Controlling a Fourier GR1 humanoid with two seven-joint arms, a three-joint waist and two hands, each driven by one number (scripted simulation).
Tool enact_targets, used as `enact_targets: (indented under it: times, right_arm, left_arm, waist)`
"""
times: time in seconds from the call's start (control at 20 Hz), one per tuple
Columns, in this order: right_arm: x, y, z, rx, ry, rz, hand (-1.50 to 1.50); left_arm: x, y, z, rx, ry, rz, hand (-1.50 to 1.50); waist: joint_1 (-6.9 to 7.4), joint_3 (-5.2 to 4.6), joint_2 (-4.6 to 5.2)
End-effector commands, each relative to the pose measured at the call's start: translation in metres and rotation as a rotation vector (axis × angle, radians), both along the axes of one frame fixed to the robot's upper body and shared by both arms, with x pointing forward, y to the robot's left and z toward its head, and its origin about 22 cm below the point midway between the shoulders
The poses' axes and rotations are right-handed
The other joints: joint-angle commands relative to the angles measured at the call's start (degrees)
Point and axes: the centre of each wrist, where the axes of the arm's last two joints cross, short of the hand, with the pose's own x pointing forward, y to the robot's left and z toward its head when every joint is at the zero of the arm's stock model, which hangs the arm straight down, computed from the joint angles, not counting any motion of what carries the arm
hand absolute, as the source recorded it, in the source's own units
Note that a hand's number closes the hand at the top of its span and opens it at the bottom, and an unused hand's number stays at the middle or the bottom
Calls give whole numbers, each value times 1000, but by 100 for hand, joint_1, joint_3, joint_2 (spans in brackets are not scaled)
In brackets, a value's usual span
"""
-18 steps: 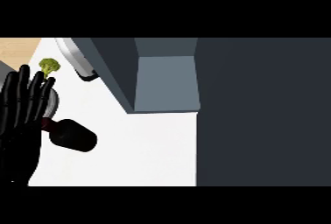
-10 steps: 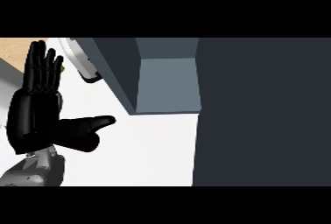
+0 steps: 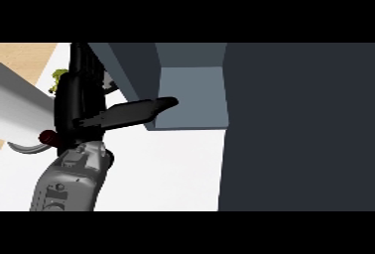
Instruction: Pick up the wine, place it into the cabinet and close the cabinet
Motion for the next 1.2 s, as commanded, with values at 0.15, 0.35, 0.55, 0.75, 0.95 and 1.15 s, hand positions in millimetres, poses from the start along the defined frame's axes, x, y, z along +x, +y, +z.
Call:
enact_targets:
  times: [0.15,0.35,0.55,0.75,0.95,1.15]
  right_arm:
    - [-41,3,28,18,4,36,-150]
    - [-38,4,23,17,5,21,-150]
    - [-45,3,33,5,13,13,-150]
    - [-51,5,42,25,16,34,-150]
    - [-46,10,38,22,33,20,-150]
    - [-56,9,52,13,21,27,-150]
  left_arm:
    - [-17,-40,16,-3,19,-1,-150]
    - [-5,-51,26,-8,12,24,-150]
    - [-29,-64,36,-32,24,19,-150]
    - [-22,-74,43,-28,27,50,-150]
    - [-28,-84,48,-13,15,73,-150]
    - [-38,-66,50,-11,16,97,-150]
  waist:
    - [23,0,-18]
    - [1,0,-6]
    - [4,2,-48]
    - [-49,1,-46]
    - [-19,3,-42]
    - [55,-4,-33]
